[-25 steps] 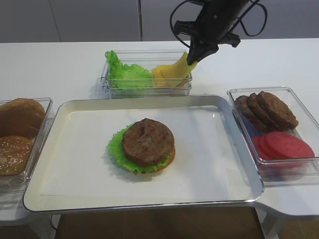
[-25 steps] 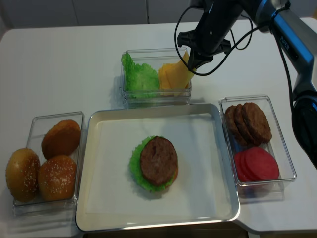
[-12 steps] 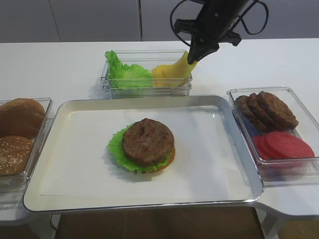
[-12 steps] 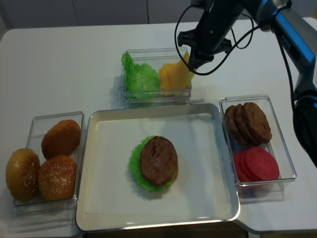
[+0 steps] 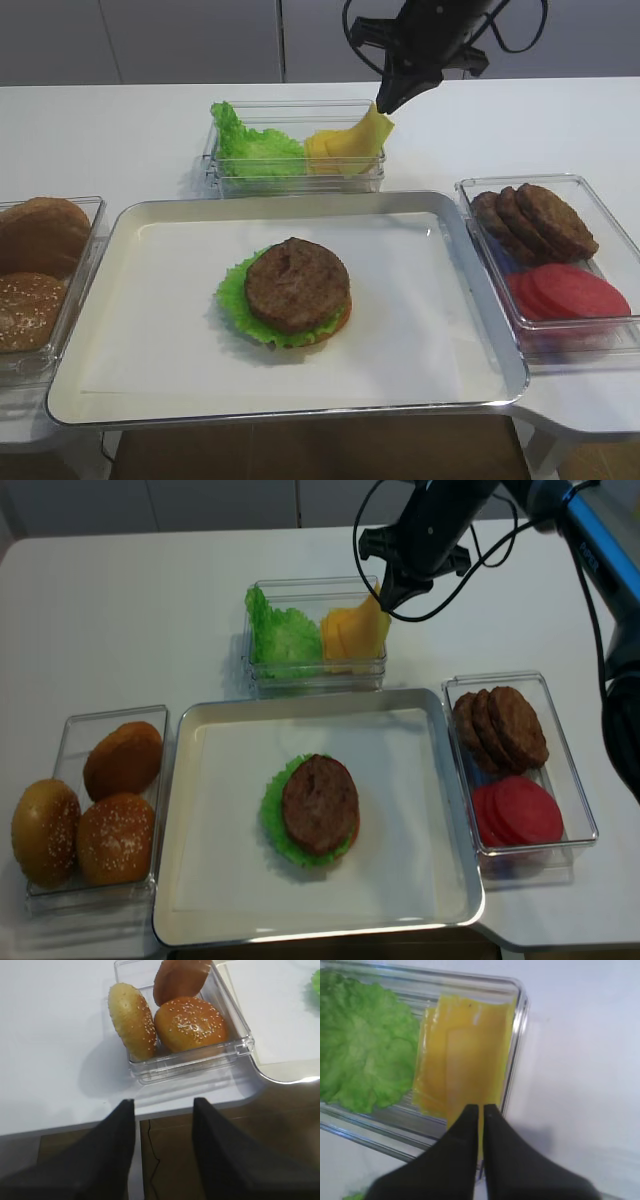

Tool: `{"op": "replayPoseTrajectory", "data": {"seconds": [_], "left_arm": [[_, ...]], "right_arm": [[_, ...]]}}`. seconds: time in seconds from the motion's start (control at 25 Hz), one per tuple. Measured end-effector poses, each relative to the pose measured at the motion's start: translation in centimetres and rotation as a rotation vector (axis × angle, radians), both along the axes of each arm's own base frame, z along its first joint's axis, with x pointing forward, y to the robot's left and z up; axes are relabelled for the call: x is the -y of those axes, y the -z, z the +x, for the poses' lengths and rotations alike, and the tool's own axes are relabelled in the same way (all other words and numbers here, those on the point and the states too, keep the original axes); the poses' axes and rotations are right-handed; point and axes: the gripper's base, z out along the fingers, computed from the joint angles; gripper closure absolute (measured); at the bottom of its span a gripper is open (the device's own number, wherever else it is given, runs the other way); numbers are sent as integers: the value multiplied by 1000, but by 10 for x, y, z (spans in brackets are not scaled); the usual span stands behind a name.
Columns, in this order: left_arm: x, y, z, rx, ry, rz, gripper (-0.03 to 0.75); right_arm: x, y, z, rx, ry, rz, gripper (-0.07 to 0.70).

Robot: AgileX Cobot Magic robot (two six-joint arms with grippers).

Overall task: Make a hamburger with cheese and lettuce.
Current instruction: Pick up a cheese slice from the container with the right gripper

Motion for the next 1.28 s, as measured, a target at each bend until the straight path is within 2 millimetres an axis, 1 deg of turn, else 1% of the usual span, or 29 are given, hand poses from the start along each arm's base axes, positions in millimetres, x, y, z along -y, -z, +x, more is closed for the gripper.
{"op": "replayPoseTrajectory", "data": {"seconds": [0.36, 0.68, 0.76, 0.84, 0.96, 1.04, 1.16, 1.28], "left_arm": [[0, 0, 0, 0, 0, 0, 427], [0, 0, 0, 0, 0, 0, 427], [0, 0, 0, 0, 0, 0, 427], [0, 0, 0, 0, 0, 0, 427], [0, 0, 0, 0, 0, 0, 427], [0, 0, 0, 0, 0, 0, 427], [0, 0, 0, 0, 0, 0, 427], [0, 0, 0, 0, 0, 0, 427]], "right_arm": [[3, -1, 0, 10, 2, -21, 591], [3, -3, 5, 60, 19, -15, 584], [3, -3, 5, 64, 21, -14, 564], [3, -3, 6, 69, 22, -13, 524], [2, 0, 8, 71, 26, -12, 440], [2, 0, 8, 79, 30, -10, 400], [2, 2, 9, 79, 31, -10, 374], [1, 11, 12, 63, 32, -10, 367]]}}
